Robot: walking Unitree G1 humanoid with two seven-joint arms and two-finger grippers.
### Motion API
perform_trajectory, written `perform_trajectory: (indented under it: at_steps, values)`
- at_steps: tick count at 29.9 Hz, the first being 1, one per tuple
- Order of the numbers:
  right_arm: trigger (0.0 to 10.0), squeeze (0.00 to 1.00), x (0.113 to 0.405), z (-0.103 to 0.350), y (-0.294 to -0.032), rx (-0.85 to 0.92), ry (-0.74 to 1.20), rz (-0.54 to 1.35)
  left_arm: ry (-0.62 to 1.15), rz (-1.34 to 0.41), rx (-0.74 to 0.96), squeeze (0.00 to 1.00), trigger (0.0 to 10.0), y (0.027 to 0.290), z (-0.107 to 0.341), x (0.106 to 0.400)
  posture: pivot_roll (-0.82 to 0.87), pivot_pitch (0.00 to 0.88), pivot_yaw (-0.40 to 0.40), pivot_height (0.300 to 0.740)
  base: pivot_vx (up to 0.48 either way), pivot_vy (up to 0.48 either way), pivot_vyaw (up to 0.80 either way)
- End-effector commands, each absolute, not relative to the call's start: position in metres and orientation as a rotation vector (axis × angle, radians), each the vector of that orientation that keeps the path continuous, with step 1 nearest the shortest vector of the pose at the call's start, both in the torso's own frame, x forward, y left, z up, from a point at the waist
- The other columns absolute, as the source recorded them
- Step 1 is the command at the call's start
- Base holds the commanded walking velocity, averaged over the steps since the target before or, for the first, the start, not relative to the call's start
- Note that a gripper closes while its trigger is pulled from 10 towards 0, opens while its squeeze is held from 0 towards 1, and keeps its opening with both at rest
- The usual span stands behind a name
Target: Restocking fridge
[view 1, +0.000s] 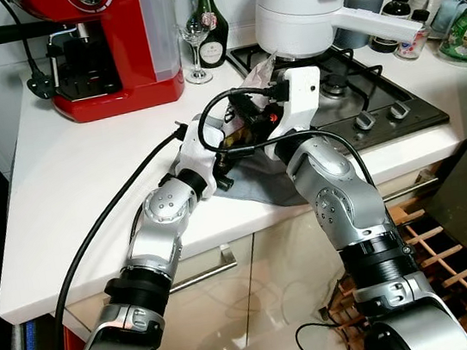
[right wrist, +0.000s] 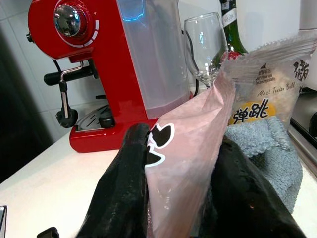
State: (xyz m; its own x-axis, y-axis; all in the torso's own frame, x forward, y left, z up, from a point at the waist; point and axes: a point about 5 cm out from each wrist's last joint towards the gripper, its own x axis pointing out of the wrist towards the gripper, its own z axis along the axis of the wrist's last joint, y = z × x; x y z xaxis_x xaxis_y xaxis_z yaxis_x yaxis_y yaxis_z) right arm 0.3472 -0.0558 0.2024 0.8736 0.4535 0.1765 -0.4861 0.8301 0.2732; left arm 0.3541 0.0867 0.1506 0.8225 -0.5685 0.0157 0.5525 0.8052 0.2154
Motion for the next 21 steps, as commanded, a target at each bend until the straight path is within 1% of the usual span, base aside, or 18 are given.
perform_trajectory:
  at_steps: [1,5,6,9,12,13,16,21]
  values:
    - [0.0,0.00,0.345,0.204,-0.056,0.331,-0.111,0.513,-0.102,-0.635,0.189,0.00,0.0,0.079,0.158,0.354,-0.07,0.000,-0.047,0.740,0.000,0.000,0.00]
    - [0.0,0.00,0.344,0.204,-0.055,0.328,-0.108,0.519,-0.104,-0.660,0.184,0.00,0.0,0.074,0.157,0.352,-0.07,0.000,-0.044,0.740,0.000,0.000,0.00]
    - [10.0,1.00,0.345,0.203,-0.056,0.325,-0.101,0.506,-0.102,-0.662,0.183,0.00,0.0,0.074,0.157,0.351,-0.07,0.000,-0.043,0.740,0.000,0.000,0.00]
    - [10.0,1.00,0.345,0.204,-0.058,0.311,-0.113,0.494,-0.102,-0.661,0.185,0.00,0.0,0.074,0.157,0.352,-0.07,0.000,-0.044,0.740,0.000,0.000,0.00]
    - [10.0,1.00,0.346,0.210,-0.064,0.208,-0.193,0.460,-0.103,-0.657,0.192,0.00,0.0,0.074,0.157,0.352,-0.07,0.000,-0.044,0.740,0.000,0.000,0.00]
    - [10.0,1.00,0.346,0.210,-0.064,0.208,-0.193,0.460,-0.103,-0.657,0.192,0.00,0.0,0.074,0.157,0.352,-0.07,0.000,-0.044,0.740,0.000,0.000,0.00]
    - [10.0,1.00,0.345,0.218,-0.068,0.128,-0.278,0.425,-0.103,-0.651,0.196,0.00,0.0,0.075,0.156,0.352,-0.07,0.000,-0.045,0.740,0.000,0.000,0.00]
    - [10.0,1.00,0.344,0.231,-0.074,0.060,-0.377,0.394,-0.101,-0.645,0.199,0.00,0.0,0.076,0.156,0.352,-0.07,0.000,-0.045,0.740,0.000,0.000,0.00]
